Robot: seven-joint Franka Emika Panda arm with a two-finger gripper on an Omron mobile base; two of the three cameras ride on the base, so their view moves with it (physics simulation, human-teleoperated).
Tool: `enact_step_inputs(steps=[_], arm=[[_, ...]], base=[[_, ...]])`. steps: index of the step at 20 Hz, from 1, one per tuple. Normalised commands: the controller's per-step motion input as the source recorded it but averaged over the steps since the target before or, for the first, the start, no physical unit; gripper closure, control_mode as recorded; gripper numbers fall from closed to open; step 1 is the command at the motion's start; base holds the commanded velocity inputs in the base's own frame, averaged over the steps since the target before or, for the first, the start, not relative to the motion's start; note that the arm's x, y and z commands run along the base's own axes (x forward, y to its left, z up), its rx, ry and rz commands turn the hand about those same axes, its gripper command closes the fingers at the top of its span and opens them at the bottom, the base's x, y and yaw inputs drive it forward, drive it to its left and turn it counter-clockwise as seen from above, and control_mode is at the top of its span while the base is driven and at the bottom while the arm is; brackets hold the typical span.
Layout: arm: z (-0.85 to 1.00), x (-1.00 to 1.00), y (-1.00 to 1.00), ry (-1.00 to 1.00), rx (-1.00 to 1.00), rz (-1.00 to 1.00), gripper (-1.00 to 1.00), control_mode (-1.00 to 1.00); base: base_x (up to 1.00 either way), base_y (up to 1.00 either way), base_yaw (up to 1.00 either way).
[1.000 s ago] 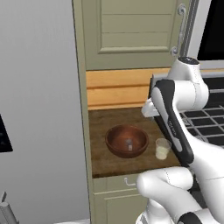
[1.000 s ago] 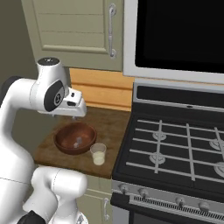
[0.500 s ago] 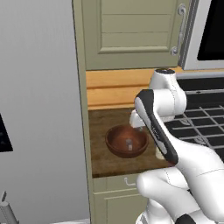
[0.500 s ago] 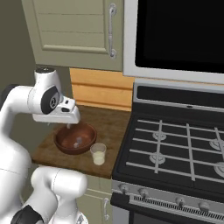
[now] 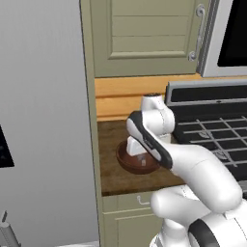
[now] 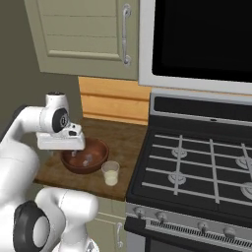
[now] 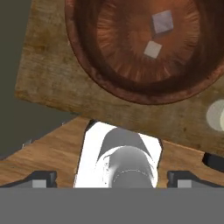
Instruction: Grab a lemon wedge from the fridge and one ice cube from the ice bowl, and put them in the glass of lemonade.
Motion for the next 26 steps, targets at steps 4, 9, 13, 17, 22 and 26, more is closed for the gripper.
enact_step_inputs(steps=[4, 9, 13, 17, 22, 26], arm=[[-0.28, 0.84, -0.22, 0.06, 0.14, 0.15, -1.0, -1.0], [-0.13, 0.45, -0.08, 0.01, 0.06, 0.17, -1.0, -1.0], [-0.25, 0.65, 0.16, 0.0, -0.01, 0.07, -1.0, -1.0], [-0.41, 0.44, 0.06, -0.01, -0.04, 0.0, -1.0, -1.0], [-0.47, 0.09, 0.0, 0.0, -0.01, 0.0, -1.0, -1.0], [-0.45, 0.07, 0.0, 0.0, 0.0, 0.0, -1.0, -1.0]], base=[[0.0, 0.0, 0.0], [0.0, 0.0, 0.0], [0.0, 0.0, 0.0], [0.0, 0.0, 0.0], [0.0, 0.0, 0.0], [0.0, 0.0, 0.0]])
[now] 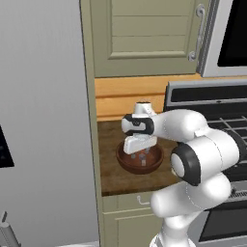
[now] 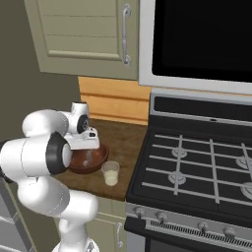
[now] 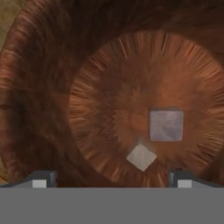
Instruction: Grab a lemon wedge from the fridge and one ice cube from the ice bowl, and put them in the glass of lemonade.
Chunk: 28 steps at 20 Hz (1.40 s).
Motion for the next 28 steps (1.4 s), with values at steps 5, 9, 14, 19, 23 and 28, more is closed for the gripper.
enact_step_inputs(steps=[5, 9, 14, 19, 23, 28], arm=[[-0.31, 0.18, 0.0, 0.0, 0.0, 0.0, -1.0, -1.0], [-0.18, 0.19, 0.0, -0.02, 0.0, 0.0, -1.0, -1.0], [-0.13, 0.24, 0.0, 0.0, -0.01, -0.04, -1.0, -1.0], [-0.02, 0.06, 0.0, 0.0, 0.0, -0.02, -1.0, -1.0], [0.0, -0.03, 0.0, -0.04, 0.0, 0.0, -1.0, -1.0], [0.0, 0.09, -0.09, -0.02, 0.0, 0.0, -1.0, -1.0]], base=[[0.0, 0.0, 0.0], [0.0, 0.0, 0.0], [0.0, 0.0, 0.0], [0.0, 0.0, 0.0], [0.0, 0.0, 0.0], [0.0, 0.0, 0.0]])
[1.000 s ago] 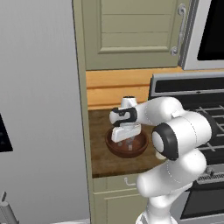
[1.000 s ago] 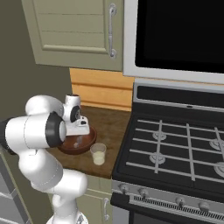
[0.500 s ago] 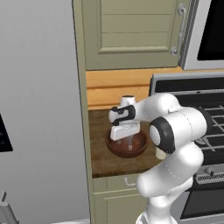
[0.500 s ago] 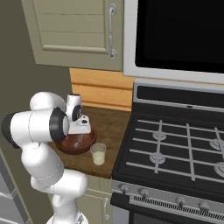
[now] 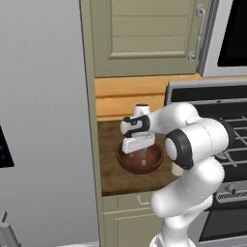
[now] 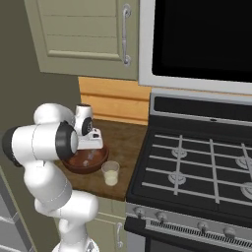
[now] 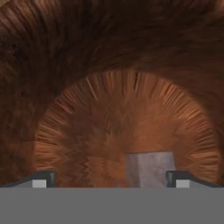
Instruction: Grab a lemon wedge from the fridge and one ice cube from the ice bowl, and put them in the glass of lemonade.
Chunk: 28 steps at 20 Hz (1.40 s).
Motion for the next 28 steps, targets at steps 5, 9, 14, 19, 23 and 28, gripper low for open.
enact_step_inputs(steps=[5, 9, 14, 19, 23, 28], arm=[[0.07, -0.11, -0.04, -0.04, 0.0, 0.0, -1.0, -1.0], [0.34, -0.11, 0.18, -0.04, 0.0, 0.03, -1.0, -1.0], [0.21, 0.13, 0.0, -0.01, -0.02, 0.0, -1.0, -1.0], [0.0, 0.33, 0.0, 0.03, 0.0, 0.0, -1.0, -1.0], [-0.41, 0.06, 0.0, 0.06, 0.0, 0.0, -1.0, -1.0], [-0.51, -0.47, 0.0, 0.0, 0.04, 0.0, -1.0, -1.0]], base=[[0.0, 0.0, 0.0], [0.0, 0.0, 0.0], [0.0, 0.0, 0.0], [0.0, 0.0, 0.0], [0.0, 0.0, 0.0], [0.0, 0.0, 0.0]])
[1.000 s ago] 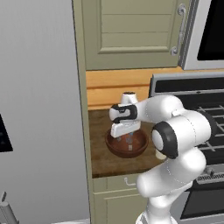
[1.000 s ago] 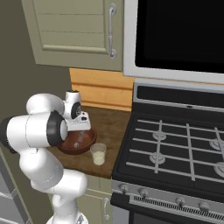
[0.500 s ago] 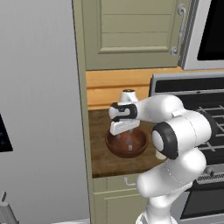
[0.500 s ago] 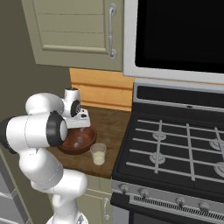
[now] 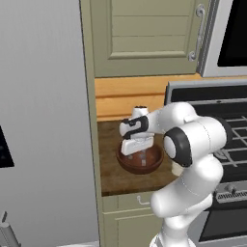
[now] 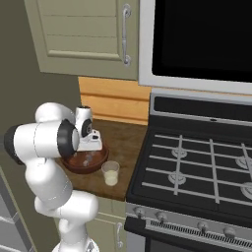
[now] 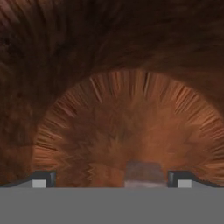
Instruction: Grab a lemon wedge from the fridge and one ice cube from the ice bowl, and put them in the glass of lemonade.
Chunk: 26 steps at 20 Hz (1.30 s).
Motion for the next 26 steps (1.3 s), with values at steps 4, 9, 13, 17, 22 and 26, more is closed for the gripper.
enact_step_inputs(steps=[4, 9, 13, 17, 22, 26], arm=[[-0.21, -0.42, 0.0, -0.03, 0.01, 0.0, -1.0, -1.0], [0.0, -0.03, 0.0, 0.0, 0.0, 0.0, -1.0, -1.0], [-0.15, 0.01, 0.0, 0.0, 0.0, 0.0, -1.0, -1.0], [0.0, 0.09, 0.0, 0.0, 0.0, 0.0, -1.0, -1.0], [0.0, 0.05, 0.0, 0.0, 0.0, 0.0, -1.0, -1.0], [0.0, 0.03, 0.0, 0.0, 0.0, 0.0, -1.0, -1.0]], base=[[0.0, 0.0, 0.0], [0.0, 0.0, 0.0], [0.0, 0.0, 0.0], [0.0, 0.0, 0.0], [0.0, 0.0, 0.0], [0.0, 0.0, 0.0]])
